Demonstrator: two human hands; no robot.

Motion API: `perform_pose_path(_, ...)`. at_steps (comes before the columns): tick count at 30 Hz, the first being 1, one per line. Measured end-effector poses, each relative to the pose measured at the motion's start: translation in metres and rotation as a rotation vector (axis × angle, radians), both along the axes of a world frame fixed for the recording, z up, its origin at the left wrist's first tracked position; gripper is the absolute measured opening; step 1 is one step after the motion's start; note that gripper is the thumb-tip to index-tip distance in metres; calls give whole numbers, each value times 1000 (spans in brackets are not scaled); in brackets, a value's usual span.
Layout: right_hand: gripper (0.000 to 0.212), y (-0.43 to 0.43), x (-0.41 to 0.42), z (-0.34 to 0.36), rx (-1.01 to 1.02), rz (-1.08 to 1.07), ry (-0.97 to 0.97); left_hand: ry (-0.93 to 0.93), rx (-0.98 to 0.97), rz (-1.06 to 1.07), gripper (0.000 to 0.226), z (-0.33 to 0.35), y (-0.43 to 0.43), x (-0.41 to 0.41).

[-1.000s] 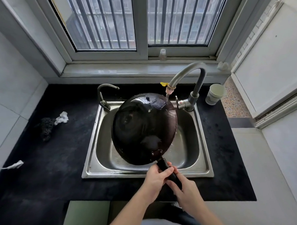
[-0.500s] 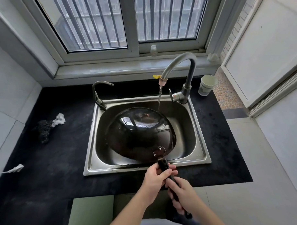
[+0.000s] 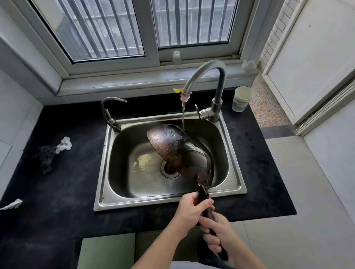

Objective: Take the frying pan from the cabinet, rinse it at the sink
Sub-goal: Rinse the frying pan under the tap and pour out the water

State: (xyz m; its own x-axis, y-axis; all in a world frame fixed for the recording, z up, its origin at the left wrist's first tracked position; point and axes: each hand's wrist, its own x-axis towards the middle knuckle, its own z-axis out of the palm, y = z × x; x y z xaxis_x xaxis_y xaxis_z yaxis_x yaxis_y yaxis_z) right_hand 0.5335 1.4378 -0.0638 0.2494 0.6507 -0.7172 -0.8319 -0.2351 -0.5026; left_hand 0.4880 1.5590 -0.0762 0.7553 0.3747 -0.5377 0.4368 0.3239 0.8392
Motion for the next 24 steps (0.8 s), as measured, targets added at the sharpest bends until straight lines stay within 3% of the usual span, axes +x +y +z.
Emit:
perform_pose_path(9,12,-8,15,1,37,-108,122,42,30,-49,15,1,-4,23)
perform_pose_path(14,23,-10,25,-1,49,-125,130,67,37,-53,14,1,-7,37)
perform_pose_path(24,23,-13,39,-3,62,-138,158,72,-33,-33,14,-6,-8,54)
